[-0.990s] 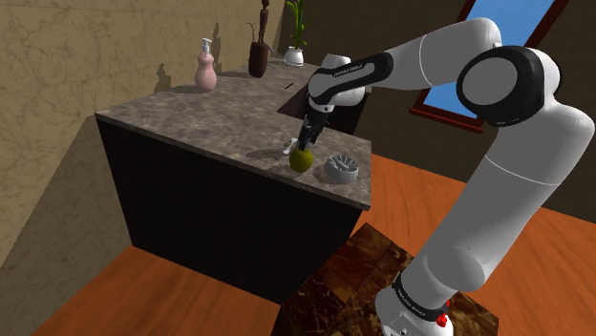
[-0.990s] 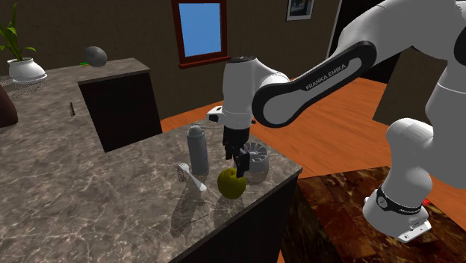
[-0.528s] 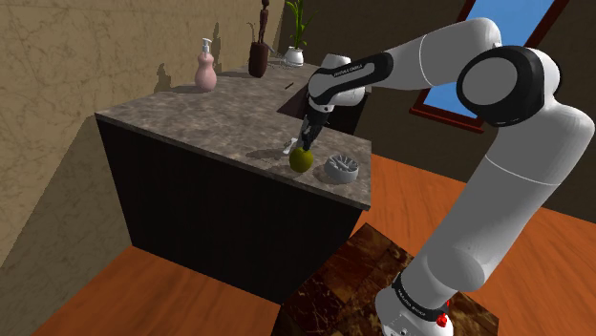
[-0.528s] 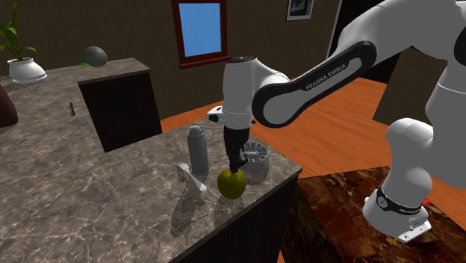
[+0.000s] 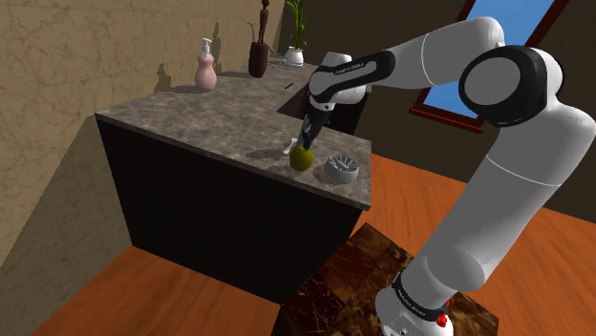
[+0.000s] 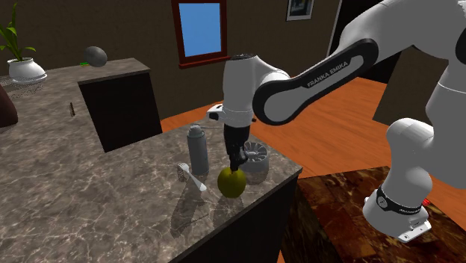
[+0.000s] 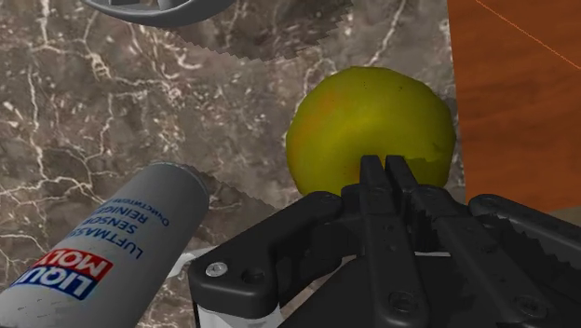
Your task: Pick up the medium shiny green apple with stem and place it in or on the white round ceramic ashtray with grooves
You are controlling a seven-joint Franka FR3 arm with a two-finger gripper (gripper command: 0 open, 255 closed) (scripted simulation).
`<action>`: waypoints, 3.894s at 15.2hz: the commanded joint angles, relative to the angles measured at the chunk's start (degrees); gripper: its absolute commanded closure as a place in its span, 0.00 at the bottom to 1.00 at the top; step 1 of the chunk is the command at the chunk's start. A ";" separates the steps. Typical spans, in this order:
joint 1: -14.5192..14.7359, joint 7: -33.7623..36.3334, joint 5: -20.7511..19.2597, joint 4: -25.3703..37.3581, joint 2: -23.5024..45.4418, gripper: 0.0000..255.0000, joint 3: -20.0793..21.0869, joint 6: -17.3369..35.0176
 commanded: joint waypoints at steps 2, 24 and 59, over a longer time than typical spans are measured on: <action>0.03 0.31 -0.31 1.34 -0.75 1.00 -0.02 -2.05; -0.98 -0.30 -2.01 11.47 -5.97 1.00 -1.11 -17.32; -8.58 -16.87 -3.50 -0.87 -10.56 1.00 -10.45 -10.06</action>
